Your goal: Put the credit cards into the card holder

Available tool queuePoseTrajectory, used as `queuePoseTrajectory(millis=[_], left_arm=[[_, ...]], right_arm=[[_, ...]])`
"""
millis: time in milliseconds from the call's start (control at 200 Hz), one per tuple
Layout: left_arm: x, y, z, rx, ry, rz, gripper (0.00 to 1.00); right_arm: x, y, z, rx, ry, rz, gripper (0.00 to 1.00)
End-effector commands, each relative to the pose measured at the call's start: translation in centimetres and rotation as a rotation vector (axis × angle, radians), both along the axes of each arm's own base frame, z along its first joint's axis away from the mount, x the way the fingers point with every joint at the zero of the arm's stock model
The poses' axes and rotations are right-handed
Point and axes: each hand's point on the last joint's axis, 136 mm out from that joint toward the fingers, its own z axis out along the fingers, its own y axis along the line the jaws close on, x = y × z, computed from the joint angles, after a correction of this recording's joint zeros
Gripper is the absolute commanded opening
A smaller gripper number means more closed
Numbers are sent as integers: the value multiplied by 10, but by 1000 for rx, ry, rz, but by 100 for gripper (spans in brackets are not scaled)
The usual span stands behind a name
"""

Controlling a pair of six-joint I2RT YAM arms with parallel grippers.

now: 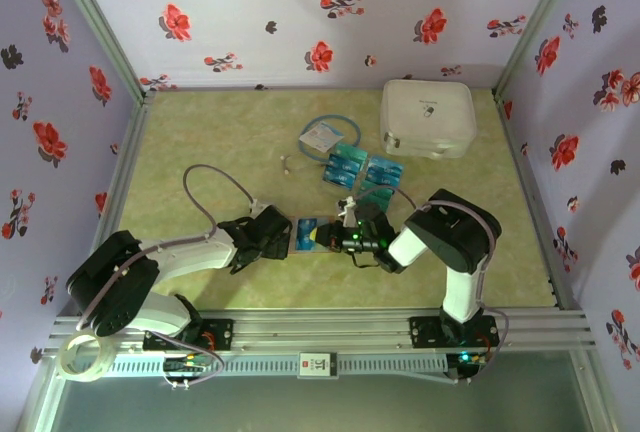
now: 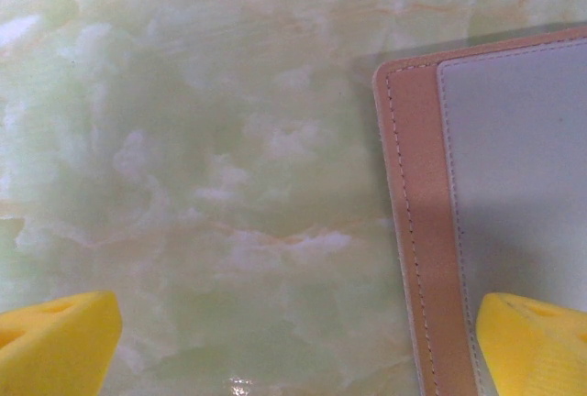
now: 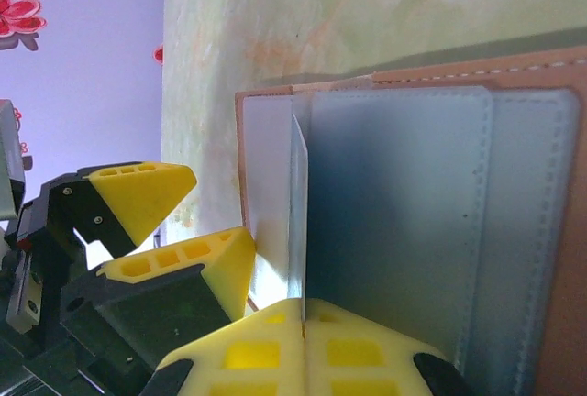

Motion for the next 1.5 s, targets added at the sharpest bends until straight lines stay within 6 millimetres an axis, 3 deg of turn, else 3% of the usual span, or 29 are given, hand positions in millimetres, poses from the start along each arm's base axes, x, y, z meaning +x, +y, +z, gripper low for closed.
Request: queuePoseTrajectory(millis=[0,325,495,820,1160,1255,1495], left_arm=[[-1,7,0,22,-16,20,100],[-1,6,0,19,-17,20,100],[-1,5,1,15,-19,22,100],[2,2,15,-53,-40,57,100],[10,15,31,-105,-47,137,100],[9,23,29,-94,-34,162,100],[-1,39,14,-65,10,213,100]], right_arm=[[-8,1,-16,-36,67,24,1],[-10,1,-20,-44,83,32,4],[-8,0,-18,-61,78,37,23],[-2,-5,-8,-212,32,71,44],[9,-2,18,-296,-29,105,52],[11,-6,24,-331,-46,104,59],[17,-26,27,-492,-78,86,56]])
